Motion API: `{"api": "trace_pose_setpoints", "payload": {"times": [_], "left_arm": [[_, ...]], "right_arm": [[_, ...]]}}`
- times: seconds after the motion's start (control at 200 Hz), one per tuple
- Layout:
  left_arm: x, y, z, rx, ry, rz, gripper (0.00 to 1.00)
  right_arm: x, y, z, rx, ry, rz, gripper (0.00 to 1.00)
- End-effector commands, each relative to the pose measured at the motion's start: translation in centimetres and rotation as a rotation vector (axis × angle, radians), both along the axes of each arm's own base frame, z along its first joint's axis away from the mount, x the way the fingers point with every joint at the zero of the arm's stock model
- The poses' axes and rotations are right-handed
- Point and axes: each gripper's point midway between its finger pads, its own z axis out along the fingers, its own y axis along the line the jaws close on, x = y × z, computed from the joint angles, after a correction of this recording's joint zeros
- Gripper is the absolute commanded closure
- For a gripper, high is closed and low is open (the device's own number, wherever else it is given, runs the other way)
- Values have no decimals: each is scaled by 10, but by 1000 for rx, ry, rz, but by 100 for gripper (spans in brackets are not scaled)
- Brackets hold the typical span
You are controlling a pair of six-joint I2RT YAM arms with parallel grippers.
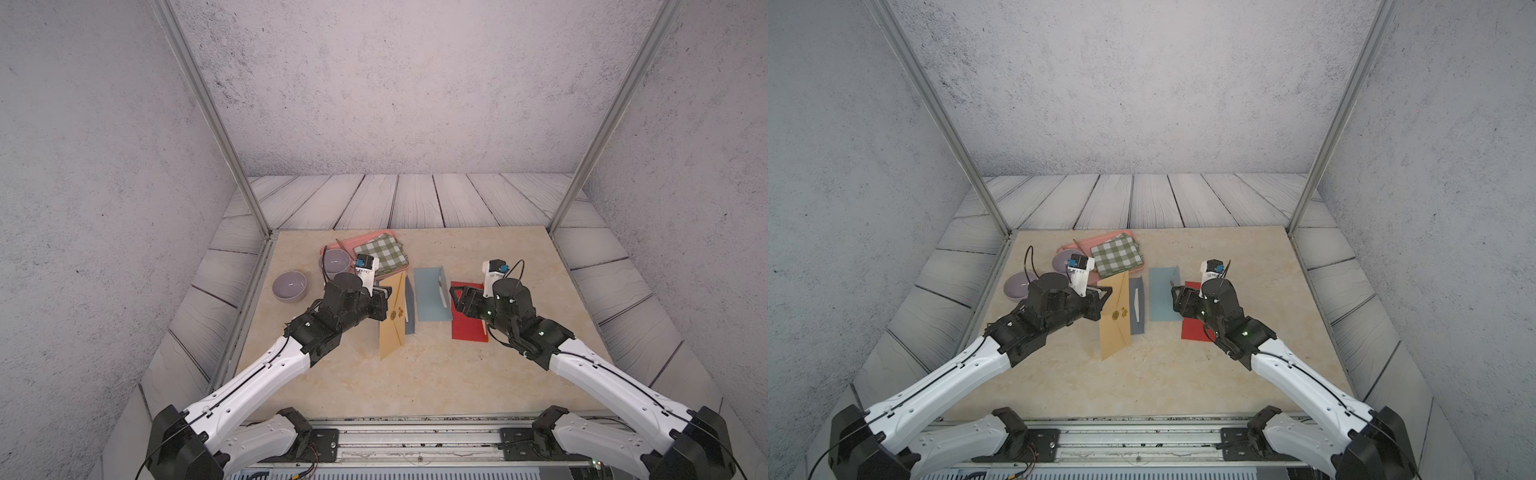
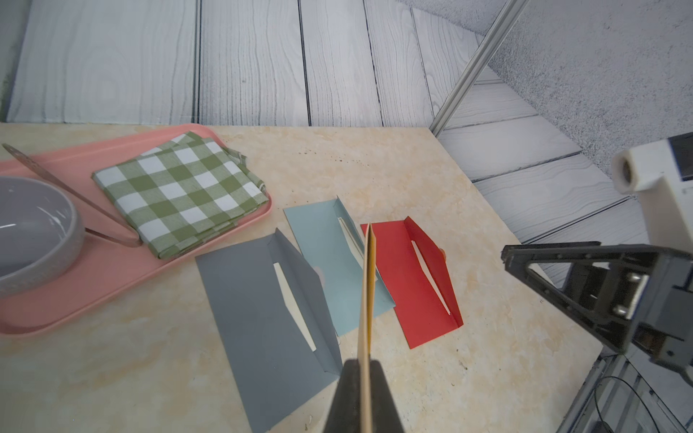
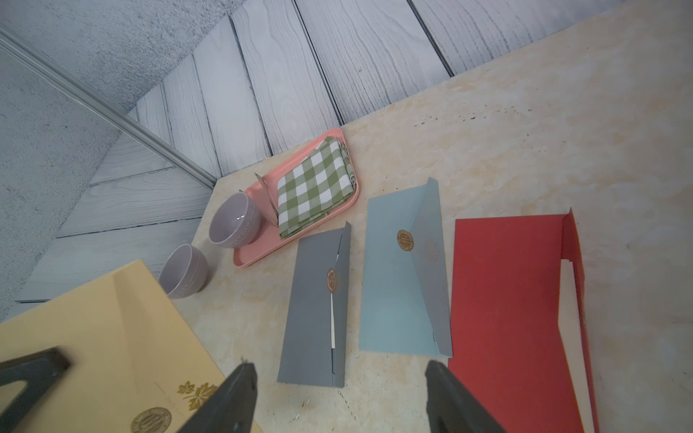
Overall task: Open the envelope
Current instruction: Open the envelope flap on the envelope.
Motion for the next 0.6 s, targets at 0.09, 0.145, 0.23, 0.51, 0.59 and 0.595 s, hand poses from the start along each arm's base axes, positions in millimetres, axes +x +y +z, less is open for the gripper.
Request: {"api": "trace_pose_setpoints", "payload": {"times": [0.09,0.145,0.23,0.51,0.59,0.595], "left_arm": [[-4,13,10,14,-103,24,100],[-5,16,10,14,-109,27,100],[-7,18,8,12,-113,31,100],[-12,17,1,8,-98,5,100],[-15,18,-1,21,-94,-1,100],[-15,18,-2,22,-94,-1,100]], "right_arm": [[5,20,13,44,13,66,26],[5,24,14,57,18,80,26],[5,28,15,76,22,87,26],[7,32,21,90,39,99,30],[8,34,21,102,54,99,31],[7,35,21,104,54,100,31]]}}
